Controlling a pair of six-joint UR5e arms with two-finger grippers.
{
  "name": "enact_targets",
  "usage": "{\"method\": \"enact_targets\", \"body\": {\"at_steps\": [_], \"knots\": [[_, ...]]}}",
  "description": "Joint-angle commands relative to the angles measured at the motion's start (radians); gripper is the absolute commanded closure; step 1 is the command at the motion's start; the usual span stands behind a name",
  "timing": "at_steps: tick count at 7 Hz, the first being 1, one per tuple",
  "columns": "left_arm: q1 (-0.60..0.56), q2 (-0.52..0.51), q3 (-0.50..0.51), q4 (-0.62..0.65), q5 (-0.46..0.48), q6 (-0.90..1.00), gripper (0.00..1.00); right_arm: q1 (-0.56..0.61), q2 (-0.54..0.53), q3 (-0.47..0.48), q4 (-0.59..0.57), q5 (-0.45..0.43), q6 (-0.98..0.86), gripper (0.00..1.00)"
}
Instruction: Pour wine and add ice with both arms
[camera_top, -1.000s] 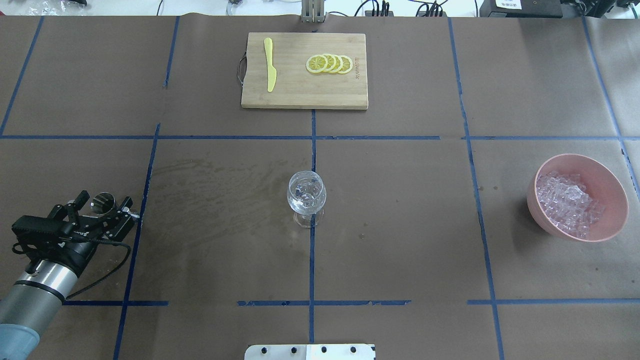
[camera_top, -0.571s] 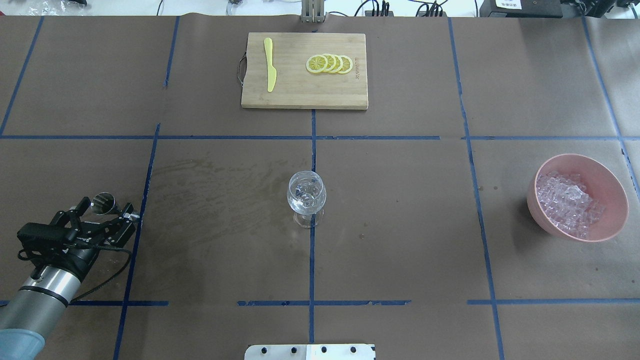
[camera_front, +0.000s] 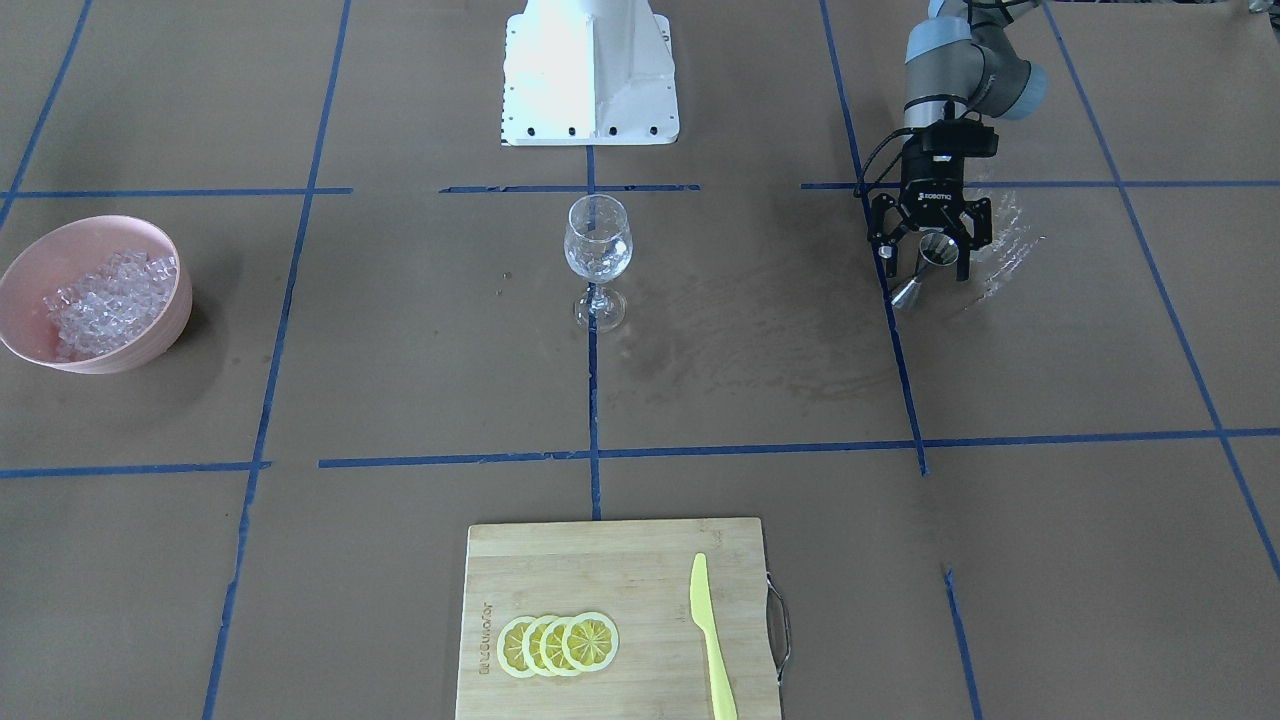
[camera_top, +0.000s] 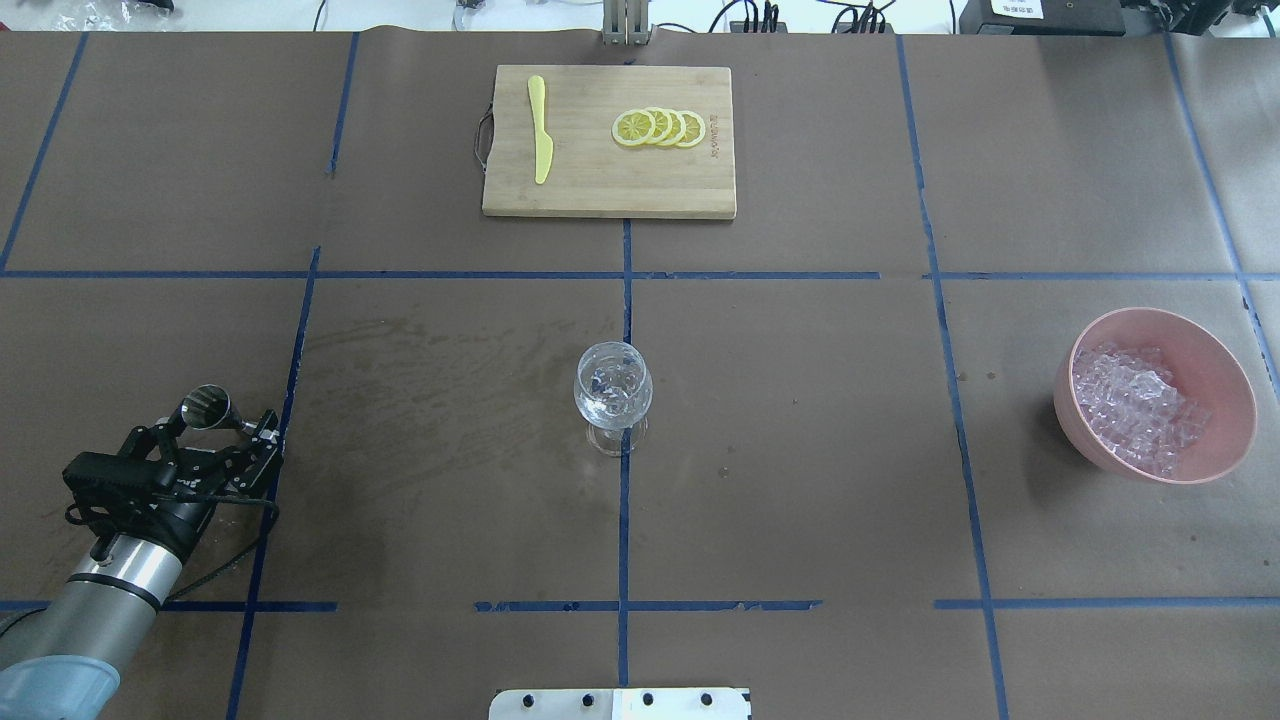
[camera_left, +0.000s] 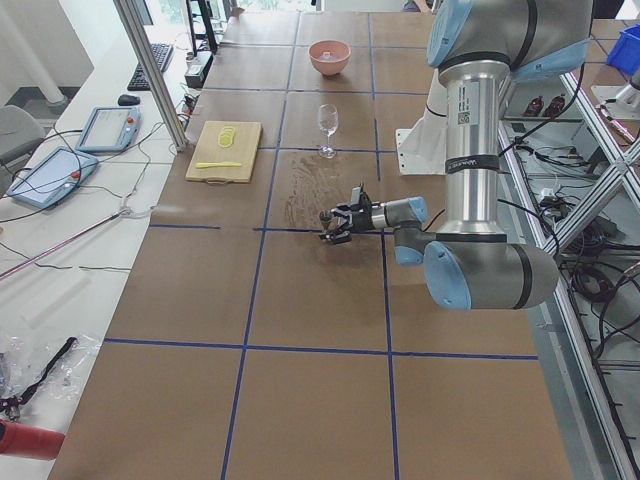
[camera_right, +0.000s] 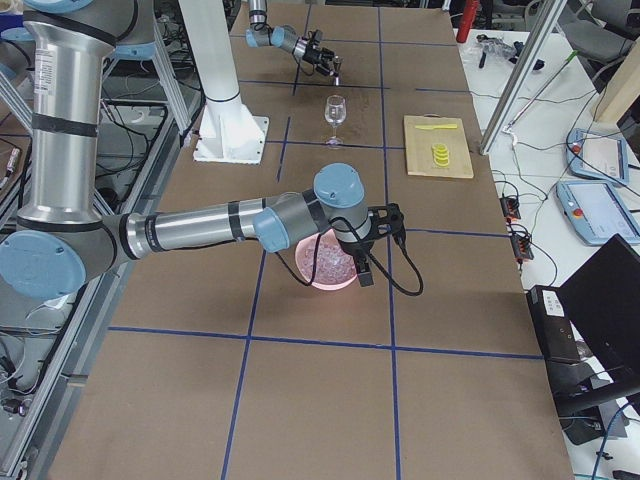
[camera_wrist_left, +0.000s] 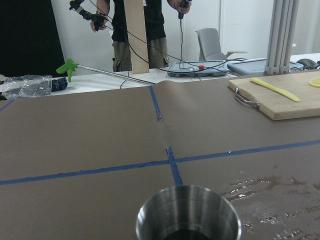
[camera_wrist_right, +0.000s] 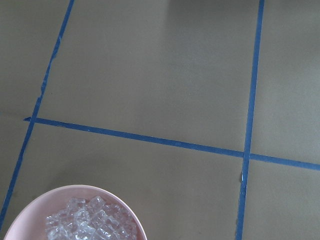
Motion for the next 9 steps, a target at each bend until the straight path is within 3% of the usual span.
{"method": "enact_targets", "body": {"at_steps": [1,9], "knots": [[0.002,-0.001,0.006,-0.033,0.002,0.000,0.45,0.000,0.000,0.000,0.000,0.000,0.002,0.00],[0.019,-0.001,0.055,-0.098,0.000,0.001,0.42,0.000,0.000,0.002,0.000,0.000,0.000,0.00]]}}
